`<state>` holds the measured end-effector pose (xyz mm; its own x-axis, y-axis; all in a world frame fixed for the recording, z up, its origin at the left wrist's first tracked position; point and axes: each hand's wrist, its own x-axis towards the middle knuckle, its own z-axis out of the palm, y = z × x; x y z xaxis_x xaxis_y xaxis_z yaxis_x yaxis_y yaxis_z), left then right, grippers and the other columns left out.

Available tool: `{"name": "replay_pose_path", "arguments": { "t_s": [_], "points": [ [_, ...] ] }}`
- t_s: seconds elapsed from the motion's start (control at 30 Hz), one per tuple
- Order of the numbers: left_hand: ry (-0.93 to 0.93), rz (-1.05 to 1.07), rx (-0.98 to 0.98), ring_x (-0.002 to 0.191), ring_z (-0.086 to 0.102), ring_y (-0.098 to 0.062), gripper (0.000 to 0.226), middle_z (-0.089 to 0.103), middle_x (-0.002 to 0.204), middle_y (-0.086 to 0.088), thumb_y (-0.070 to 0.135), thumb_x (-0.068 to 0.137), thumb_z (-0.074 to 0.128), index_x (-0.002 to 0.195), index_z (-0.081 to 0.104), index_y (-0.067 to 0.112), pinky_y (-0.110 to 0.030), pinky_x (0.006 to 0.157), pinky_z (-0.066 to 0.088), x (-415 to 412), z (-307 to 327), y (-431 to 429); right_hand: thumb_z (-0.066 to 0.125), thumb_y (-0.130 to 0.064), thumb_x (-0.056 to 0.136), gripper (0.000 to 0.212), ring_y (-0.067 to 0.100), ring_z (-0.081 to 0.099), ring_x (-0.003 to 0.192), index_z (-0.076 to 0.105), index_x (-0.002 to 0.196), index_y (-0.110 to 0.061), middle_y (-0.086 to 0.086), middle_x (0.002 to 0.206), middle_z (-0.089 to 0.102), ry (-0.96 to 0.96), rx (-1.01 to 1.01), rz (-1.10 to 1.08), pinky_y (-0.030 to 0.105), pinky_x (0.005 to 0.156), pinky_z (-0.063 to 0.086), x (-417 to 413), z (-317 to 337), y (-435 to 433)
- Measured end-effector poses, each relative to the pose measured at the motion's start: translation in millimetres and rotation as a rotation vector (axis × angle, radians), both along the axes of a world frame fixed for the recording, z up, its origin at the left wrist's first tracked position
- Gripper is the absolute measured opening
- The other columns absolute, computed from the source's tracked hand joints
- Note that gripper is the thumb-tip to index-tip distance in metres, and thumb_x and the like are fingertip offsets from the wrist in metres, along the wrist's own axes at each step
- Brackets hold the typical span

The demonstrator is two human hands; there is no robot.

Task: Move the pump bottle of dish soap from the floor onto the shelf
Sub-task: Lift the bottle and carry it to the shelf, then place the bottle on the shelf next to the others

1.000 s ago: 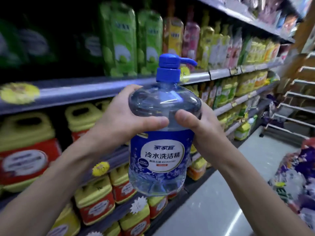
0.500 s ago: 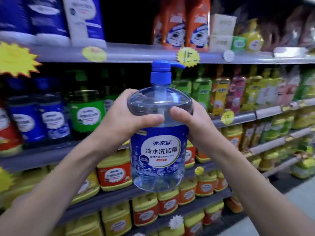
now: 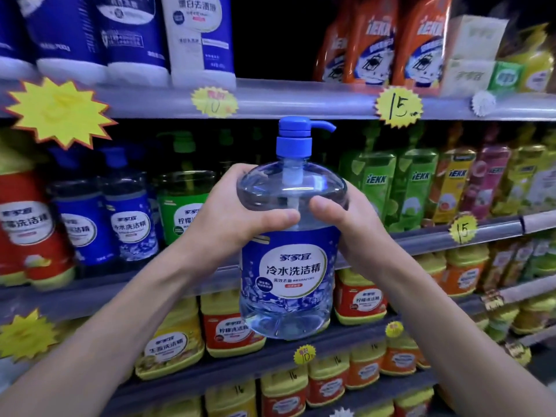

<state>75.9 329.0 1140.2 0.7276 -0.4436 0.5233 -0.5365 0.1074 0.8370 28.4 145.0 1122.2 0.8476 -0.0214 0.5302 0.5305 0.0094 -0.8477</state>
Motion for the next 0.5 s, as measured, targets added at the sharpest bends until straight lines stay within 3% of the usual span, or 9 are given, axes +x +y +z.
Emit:
{"name": "replay_pose_path", "arguments": {
  "t_s": [0.1, 0.37, 0.43, 0.5],
  "points": [
    [0.004, 0.002, -0.008, 0.080, 0.074, -0.007, 0.070, 0.078, 0.088, 0.011, 0.031, 0.046, 0.084, 0.109, 0.056, 0.015, -0.019, 0.063, 0.053, 19.7, -1.3, -3.5, 0.086, -0.058, 0.067, 0.081, 0.030, 0.074, 0.108, 0.064, 0.128, -0.009, 0.011, 0.119, 0.078, 0.001, 0.003, 0.005, 0.040, 0.086, 0.059, 17.3, -1.1, -2.5],
    [-0.011, 0.008, -0.043, 0.086, 0.073, -0.008, 0.076, 0.076, 0.095, 0.003, 0.031, 0.045, 0.084, 0.112, 0.054, 0.012, -0.020, 0.070, 0.053, 55.5, 1.1, -20.4, 0.088, -0.062, 0.060, 0.104, 0.043, 0.070, 0.115, 0.054, 0.135, 0.001, 0.024, 0.128, 0.071, 0.042, 0.019, -0.001, 0.053, 0.093, 0.057, 57.5, 3.9, -19.6],
    [-0.024, 0.021, -0.051, 0.091, 0.073, -0.011, 0.080, 0.073, 0.103, -0.001, 0.032, 0.045, 0.084, 0.115, 0.053, 0.010, -0.024, 0.073, 0.054, 61.2, 3.0, -25.2, 0.090, -0.055, 0.062, 0.102, 0.048, 0.067, 0.117, 0.053, 0.136, 0.005, 0.029, 0.130, 0.068, 0.041, 0.027, 0.025, 0.055, 0.095, 0.055, 69.2, 6.8, -25.4],
    [-0.035, 0.040, -0.061, 0.092, 0.072, -0.011, 0.079, 0.072, 0.106, -0.003, 0.032, 0.046, 0.084, 0.115, 0.052, 0.011, -0.025, 0.073, 0.055, 66.2, 3.2, -29.9, 0.083, -0.038, 0.070, 0.087, 0.052, 0.064, 0.117, 0.051, 0.136, 0.009, 0.035, 0.131, 0.065, 0.031, 0.041, 0.056, 0.054, 0.095, 0.054, 81.9, 8.0, -32.0]
  ]
}}
